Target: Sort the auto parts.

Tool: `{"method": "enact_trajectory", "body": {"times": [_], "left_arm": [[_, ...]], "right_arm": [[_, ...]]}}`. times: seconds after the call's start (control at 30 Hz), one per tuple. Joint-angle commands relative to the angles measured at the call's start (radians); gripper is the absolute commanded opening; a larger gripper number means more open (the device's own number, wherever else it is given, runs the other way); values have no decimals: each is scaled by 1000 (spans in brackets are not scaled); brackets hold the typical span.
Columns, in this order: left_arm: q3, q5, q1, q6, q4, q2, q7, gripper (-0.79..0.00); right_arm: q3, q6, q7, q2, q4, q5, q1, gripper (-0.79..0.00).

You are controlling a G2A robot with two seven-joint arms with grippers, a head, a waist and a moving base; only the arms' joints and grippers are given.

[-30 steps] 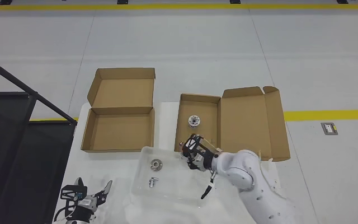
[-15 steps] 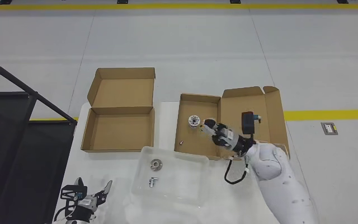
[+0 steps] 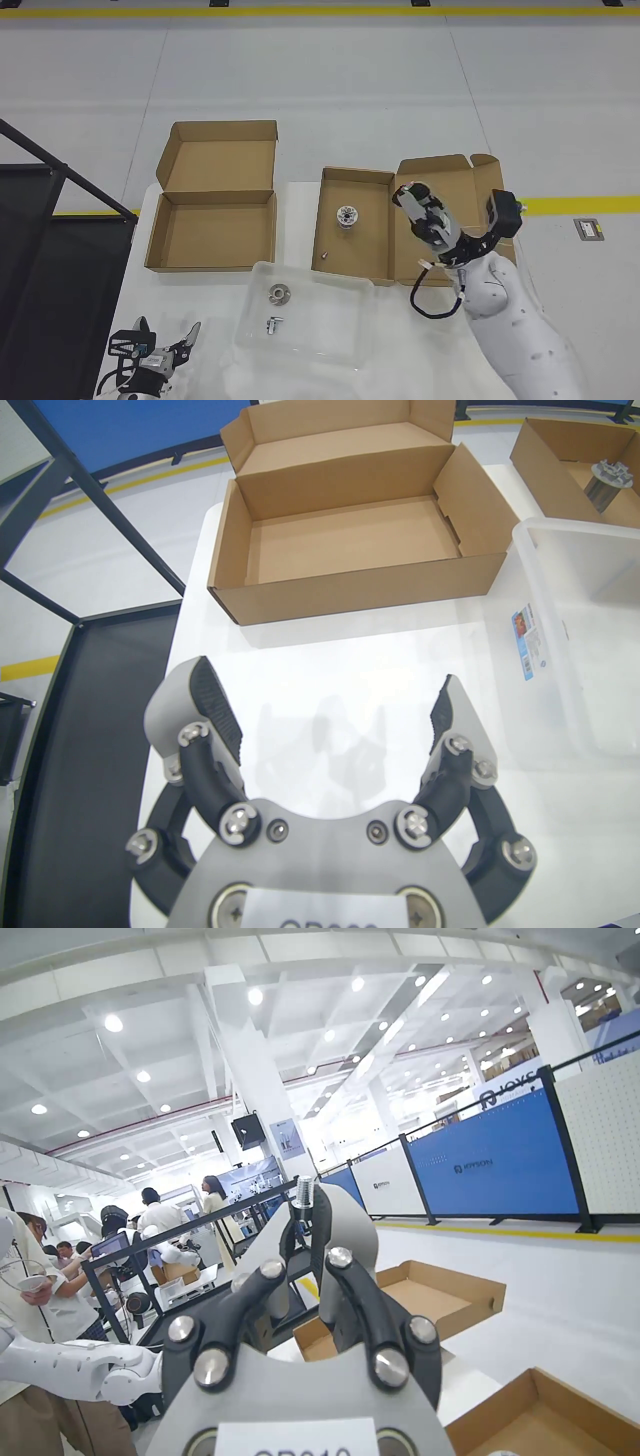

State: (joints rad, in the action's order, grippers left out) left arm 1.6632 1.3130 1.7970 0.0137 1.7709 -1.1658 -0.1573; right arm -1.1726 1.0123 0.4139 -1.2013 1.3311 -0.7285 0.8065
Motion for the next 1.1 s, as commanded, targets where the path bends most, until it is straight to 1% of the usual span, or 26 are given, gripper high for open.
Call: {"method": "enact_trajectory", "body": {"times": [0.0,0.1,0.17,0.2,0.27,0.3,0.37,0.4,0.47,0.5,0.6,0.7,0.77,0.83,1.07], "left_arm": [[0,0,0,0,0,0,0,0],[0,0,0,0,0,0,0,0],[0,0,0,0,0,0,0,0],[0,0,0,0,0,0,0,0],[0,0,0,0,0,0,0,0],[0,0,0,0,0,0,0,0],[0,0,0,0,0,0,0,0],[0,0,0,0,0,0,0,0],[0,0,0,0,0,0,0,0],[0,0,0,0,0,0,0,0],[0,0,0,0,0,0,0,0],[0,0,0,0,0,0,0,0],[0,0,0,0,0,0,0,0],[0,0,0,0,0,0,0,0],[0,0,0,0,0,0,0,0]], "right_arm": [[38,0,101,22,-23,-82,-15,-785],[91,0,205,55,-78,-203,-44,-785],[116,0,214,72,-135,-264,-70,-785],[123,0,190,78,-159,-292,-88,-785],[127,-3,90,85,-210,-326,-120,-785],[131,-35,3,85,-227,-330,-139,-785],[154,-124,-200,78,-224,-305,-172,-785],[168,-194,-325,73,-218,-288,-188,-785],[209,-319,-565,58,-176,-243,-216,-785],[231,-362,-661,50,-158,-219,-228,-785],[302,-456,-864,23,-156,-182,-271,-785],[386,-515,-1010,-12,-204,-160,-324,-785],[438,-532,-1070,-39,-253,-143,-360,-785],[485,-538,-1106,-66,-306,-129,-391,-785],[611,-640,-1126,-159,-460,-154,-462,-785]]}}
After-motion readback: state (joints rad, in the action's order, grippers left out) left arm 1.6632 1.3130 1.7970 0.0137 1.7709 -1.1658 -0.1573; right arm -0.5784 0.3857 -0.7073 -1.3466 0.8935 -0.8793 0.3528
